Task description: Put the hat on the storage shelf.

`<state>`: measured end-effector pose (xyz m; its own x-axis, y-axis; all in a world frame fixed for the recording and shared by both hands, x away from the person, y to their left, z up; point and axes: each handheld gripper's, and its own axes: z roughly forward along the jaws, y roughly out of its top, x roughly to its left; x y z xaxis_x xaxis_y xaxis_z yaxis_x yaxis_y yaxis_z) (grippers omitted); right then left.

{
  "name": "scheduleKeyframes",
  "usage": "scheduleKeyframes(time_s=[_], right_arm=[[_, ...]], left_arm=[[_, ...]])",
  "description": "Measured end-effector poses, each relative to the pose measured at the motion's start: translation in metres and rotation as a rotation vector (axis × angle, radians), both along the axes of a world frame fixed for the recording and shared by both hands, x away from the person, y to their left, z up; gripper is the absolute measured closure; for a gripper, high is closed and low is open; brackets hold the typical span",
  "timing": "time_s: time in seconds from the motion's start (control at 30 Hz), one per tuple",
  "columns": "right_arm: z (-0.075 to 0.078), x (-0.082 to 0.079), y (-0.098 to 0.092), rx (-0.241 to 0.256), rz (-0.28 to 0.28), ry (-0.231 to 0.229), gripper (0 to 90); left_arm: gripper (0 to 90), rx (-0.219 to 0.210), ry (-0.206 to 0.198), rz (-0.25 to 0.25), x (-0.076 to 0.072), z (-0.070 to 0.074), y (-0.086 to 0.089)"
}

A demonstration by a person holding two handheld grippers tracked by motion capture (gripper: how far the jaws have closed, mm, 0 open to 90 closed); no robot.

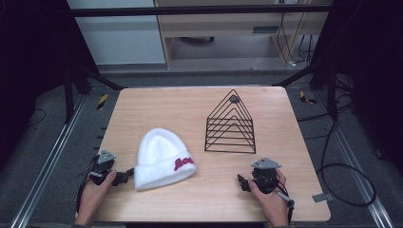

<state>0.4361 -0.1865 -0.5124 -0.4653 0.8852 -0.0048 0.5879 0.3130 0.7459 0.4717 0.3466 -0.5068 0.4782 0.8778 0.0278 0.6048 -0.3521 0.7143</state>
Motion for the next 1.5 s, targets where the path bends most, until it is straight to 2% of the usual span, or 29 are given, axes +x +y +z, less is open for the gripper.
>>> scheduleKeyframes(time_s=[0.03, 0.1, 0.17, 0.37, 0.4, 0.43, 0.5, 0.6, 0.67, 0.7, 0.97, 1.2, 1.23, 1.37, 1.43, 1.5], right_arm=[[0.0, 0.0, 0.0, -0.001, 0.005, -0.003, 13.3], [0.0, 0.0, 0.0, 0.003, 0.007, 0.0, 13.3], [0.0, 0.0, 0.0, 0.002, 0.008, 0.0, 13.3], [0.0, -0.001, 0.001, 0.004, 0.016, 0.001, 13.3], [0.0, -0.001, 0.001, 0.004, 0.016, 0.001, 13.3], [0.0, -0.001, 0.001, 0.004, 0.016, 0.001, 13.3], [0.0, -0.001, 0.001, 0.004, 0.016, 0.001, 13.3], [0.0, -0.001, 0.001, 0.003, 0.015, 0.001, 13.3], [0.0, -0.001, 0.001, 0.002, 0.017, 0.0, 13.3], [0.0, -0.001, 0.001, 0.002, 0.018, -0.001, 13.3], [0.0, -0.001, 0.001, 0.001, 0.018, -0.001, 13.3], [0.0, -0.001, 0.001, 0.001, 0.017, -0.001, 13.3], [0.0, -0.001, 0.001, 0.002, 0.018, 0.0, 13.3], [0.0, -0.001, 0.001, 0.001, 0.017, -0.001, 13.3], [0.0, -0.001, 0.001, 0.001, 0.017, -0.001, 13.3], [0.0, -0.001, 0.001, 0.001, 0.017, -0.001, 13.3]], left_arm=[[4.3, 0.009, 0.009, -0.002, 0.0, 0.002, 0.0], [5.9, 0.014, -0.007, -0.008, 0.001, 0.009, -0.002], [6.0, -0.014, -0.013, -0.023, 0.004, 0.018, -0.004], [5.9, 0.01, -0.017, -0.051, 0.03, 0.055, -0.019], [5.9, 0.008, -0.009, -0.065, 0.035, 0.06, -0.023], [5.9, 0.037, 0.01, -0.098, 0.045, 0.068, -0.031], [5.8, 0.045, 0.017, -0.106, 0.048, 0.07, -0.034], [5.9, 0.021, 0.054, -0.14, 0.061, 0.075, -0.042], [6.2, 0.034, 0.073, -0.144, 0.069, 0.076, -0.046], [7.0, 0.055, 0.086, -0.146, 0.073, 0.076, -0.049], [11.8, 0.13, 0.133, -0.186, 0.094, 0.071, -0.066], [19.4, 0.111, 0.13, -0.175, 0.106, 0.064, -0.076], [20.4, 0.099, 0.13, -0.172, 0.108, 0.063, -0.079], [22.5, 0.099, 0.13, -0.173, 0.112, 0.06, -0.082], [24.9, 0.079, 0.14, -0.172, 0.114, 0.057, -0.084], [26.7, 0.097, 0.137, -0.165, 0.116, 0.054, -0.085]])
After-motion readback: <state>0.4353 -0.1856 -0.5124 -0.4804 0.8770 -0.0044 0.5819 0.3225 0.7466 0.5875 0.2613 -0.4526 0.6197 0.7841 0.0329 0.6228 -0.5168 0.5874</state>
